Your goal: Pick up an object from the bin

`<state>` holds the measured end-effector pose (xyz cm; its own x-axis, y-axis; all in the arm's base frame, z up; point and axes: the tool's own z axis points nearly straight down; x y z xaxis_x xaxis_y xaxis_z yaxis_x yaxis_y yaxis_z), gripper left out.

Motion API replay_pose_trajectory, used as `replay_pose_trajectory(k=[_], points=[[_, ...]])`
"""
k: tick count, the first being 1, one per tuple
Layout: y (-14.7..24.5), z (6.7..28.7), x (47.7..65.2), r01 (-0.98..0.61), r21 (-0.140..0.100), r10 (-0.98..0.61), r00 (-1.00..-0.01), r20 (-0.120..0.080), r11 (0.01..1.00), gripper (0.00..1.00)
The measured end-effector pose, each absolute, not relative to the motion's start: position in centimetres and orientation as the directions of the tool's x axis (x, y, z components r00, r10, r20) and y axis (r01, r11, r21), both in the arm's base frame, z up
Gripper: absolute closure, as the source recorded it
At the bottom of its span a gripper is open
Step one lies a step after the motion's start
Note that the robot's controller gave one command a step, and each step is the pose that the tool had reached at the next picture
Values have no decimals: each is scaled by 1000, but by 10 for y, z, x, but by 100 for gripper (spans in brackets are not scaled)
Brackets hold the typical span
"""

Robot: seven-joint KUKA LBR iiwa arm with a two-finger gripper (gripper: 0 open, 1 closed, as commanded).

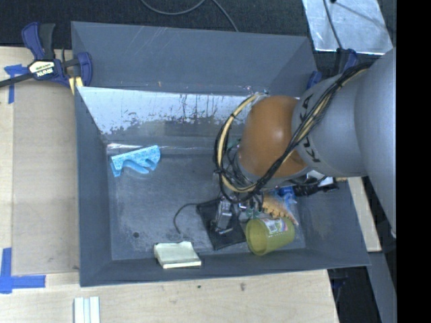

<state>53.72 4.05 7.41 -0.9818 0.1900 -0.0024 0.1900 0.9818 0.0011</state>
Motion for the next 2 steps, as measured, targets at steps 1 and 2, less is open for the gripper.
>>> replay_pose_trajectory(k=[1,2], points=[[30,71,531,188,3,188,-982,-9,982,100],[30,71,531,188,3,188,-982,-9,982,100]])
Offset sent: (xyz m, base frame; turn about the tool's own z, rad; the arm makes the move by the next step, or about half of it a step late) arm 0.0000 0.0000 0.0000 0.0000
